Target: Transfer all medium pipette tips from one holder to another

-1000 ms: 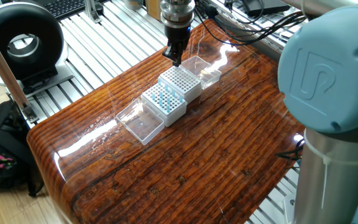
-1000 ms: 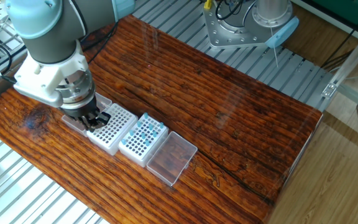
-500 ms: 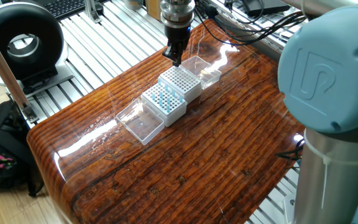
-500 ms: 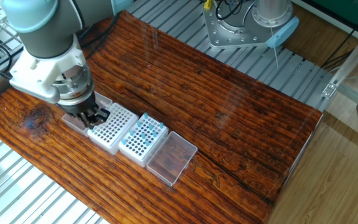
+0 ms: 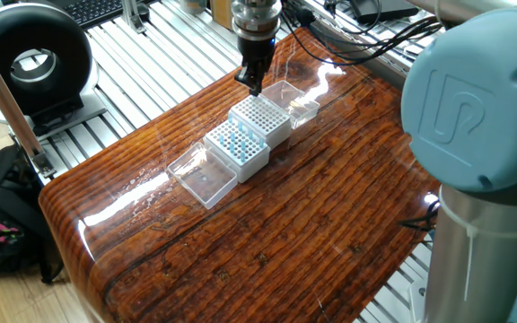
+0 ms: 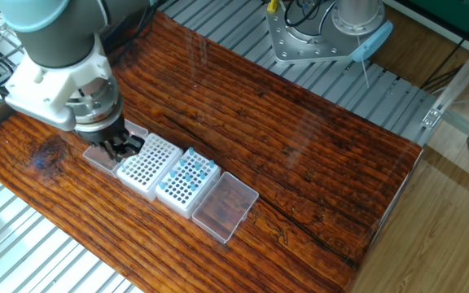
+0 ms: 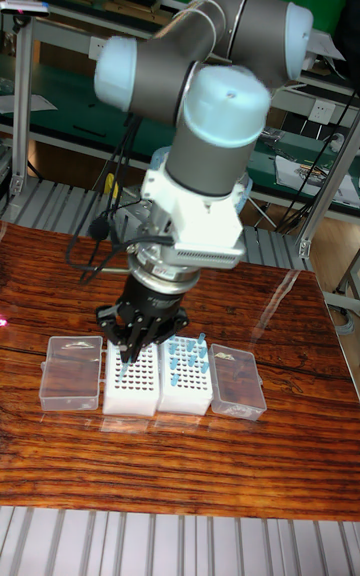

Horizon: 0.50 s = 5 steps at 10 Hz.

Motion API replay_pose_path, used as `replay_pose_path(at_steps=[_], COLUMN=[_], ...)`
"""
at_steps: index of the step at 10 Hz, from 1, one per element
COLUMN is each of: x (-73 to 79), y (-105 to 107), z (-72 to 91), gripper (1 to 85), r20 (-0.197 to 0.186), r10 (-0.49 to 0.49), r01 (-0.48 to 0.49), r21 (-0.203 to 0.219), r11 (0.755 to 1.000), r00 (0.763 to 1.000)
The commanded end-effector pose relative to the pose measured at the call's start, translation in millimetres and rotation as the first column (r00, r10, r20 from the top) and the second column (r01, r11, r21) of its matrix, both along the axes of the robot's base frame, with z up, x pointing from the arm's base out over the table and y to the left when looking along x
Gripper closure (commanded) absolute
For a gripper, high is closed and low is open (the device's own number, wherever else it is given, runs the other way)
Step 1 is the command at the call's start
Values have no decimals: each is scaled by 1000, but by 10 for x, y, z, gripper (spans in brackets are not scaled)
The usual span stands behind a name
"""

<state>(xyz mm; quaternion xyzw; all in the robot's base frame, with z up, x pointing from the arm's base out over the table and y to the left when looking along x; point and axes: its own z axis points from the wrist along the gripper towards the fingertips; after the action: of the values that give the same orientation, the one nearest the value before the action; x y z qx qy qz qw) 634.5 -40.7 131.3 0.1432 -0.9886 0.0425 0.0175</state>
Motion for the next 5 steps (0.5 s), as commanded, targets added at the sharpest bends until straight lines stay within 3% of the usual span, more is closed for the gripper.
replay_pose_path(at_steps=[1,2,3,5], x=[-67,-138,-222,-185], y=[127,221,490,743], z=[239,294,399,554], gripper=[750,750,750,757], r20=[-8,-19,-26,14], r10=[-18,-41,-103,-174], r01=[17,42,106,169], r21=[-1,25,115,181], r11=[1000,999,988,969], r00=[1000,999,994,985])
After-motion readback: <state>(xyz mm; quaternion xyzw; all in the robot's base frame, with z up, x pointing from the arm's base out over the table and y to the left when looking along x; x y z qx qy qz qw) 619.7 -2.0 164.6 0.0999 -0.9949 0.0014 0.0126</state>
